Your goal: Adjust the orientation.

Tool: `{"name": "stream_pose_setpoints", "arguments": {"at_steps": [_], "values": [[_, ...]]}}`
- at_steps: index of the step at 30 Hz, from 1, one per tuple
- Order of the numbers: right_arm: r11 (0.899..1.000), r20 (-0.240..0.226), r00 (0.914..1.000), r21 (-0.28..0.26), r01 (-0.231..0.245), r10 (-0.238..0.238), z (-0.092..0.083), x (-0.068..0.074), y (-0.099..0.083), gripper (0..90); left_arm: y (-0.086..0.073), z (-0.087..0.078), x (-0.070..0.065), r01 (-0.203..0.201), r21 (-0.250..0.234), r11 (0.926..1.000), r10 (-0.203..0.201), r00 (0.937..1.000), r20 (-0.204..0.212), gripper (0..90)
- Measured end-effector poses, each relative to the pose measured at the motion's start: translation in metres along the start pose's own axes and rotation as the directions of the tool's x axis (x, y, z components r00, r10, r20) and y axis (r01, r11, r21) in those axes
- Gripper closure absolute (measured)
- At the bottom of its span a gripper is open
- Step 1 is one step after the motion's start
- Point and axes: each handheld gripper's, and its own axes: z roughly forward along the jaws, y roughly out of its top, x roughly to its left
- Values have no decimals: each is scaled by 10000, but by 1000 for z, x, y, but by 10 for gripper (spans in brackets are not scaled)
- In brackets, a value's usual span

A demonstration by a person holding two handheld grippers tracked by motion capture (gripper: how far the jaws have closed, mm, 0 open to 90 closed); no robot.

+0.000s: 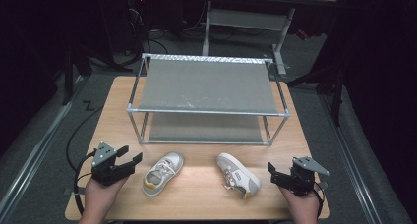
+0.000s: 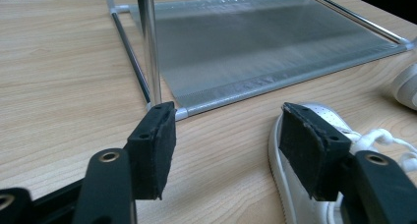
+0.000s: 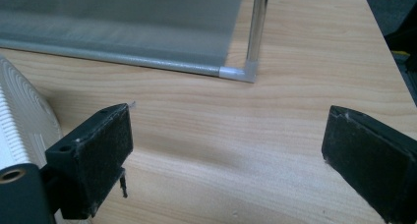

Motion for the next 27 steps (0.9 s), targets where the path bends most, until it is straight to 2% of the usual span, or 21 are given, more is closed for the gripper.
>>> {"name": "stream_pose_setpoints", "arguments": {"at_steps": [4, 7, 14, 19, 20, 21, 22, 25, 27], "values": [[9999, -14, 9999, -32, -147, 147, -2, -3, -1, 53, 1, 0, 0, 116, -68, 9999, -116, 9999, 64, 414], [9996, -47, 9996, -23, -279, 279, -2, -4, -1, 56, 0, 0, -1, 62, -50, 10000, -61, 10000, 57, 421], [9996, -192, 9995, 70, -262, 263, 0, -3, -2, 77, 0, 1, -1, 99, -15, 9999, -99, 10000, 0, 430], [10000, -534, 9986, 22, -47, 48, -3, 1, -1, 186, -1, 2, -1, -11, 28, 10000, 11, 10000, 38, 463], [10000, -534, 9986, 22, -47, 48, -3, 1, -1, 186, -1, 2, -1, -10, 37, 10000, 9, 10000, 43, 463], [10000, -586, 9982, -24, 83, -84, -4, 4, -1, 240, -1, 2, -1, 26, 28, 10000, -26, 10000, 68, 472], [10000, -586, 9982, -24, 83, -84, -4, 4, -1, 240, -1, 2, -1, 26, 28, 10000, -26, 10000, 68, 480], [9995, -776, 9967, -218, 219, -235, -9, 10, 1, 336, -1, 3, 0, 114, 90, 9999, -115, 9999, 103, 494], [9983, -1052, 9937, -475, 333, -381, -14, 15, 2, 458, 0, 3, 0, 104, 111, 9999, -106, 9999, 128, 520]]}}
